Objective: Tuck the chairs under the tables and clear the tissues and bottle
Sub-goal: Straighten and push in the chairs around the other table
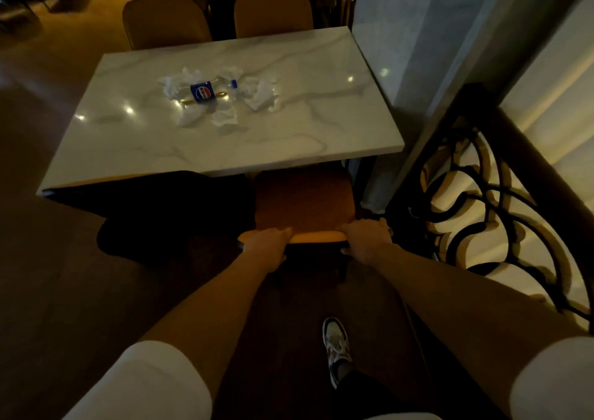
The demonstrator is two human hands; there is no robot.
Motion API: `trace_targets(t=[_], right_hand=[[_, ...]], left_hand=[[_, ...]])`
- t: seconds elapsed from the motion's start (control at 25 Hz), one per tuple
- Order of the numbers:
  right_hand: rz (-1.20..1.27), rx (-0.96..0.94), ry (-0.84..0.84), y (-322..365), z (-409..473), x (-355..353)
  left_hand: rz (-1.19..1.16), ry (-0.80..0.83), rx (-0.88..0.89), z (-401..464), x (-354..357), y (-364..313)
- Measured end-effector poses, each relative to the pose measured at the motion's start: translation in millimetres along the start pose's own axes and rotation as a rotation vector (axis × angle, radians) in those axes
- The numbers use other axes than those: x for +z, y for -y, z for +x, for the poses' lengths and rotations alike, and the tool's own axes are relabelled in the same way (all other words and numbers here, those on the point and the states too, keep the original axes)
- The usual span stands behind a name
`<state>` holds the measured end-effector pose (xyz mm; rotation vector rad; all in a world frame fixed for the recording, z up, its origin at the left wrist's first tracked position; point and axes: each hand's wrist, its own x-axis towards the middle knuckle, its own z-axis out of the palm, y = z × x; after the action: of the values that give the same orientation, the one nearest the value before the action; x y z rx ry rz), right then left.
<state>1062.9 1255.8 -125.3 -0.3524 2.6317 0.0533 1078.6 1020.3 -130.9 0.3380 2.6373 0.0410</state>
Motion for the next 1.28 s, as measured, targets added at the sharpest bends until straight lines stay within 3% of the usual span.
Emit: trace_targets(t=[1.28], right_hand=[[-0.061,-0.126,0.018,-68,168,-93]], left_hand=[[0.054,0.011,-0.102,153,-99,18]])
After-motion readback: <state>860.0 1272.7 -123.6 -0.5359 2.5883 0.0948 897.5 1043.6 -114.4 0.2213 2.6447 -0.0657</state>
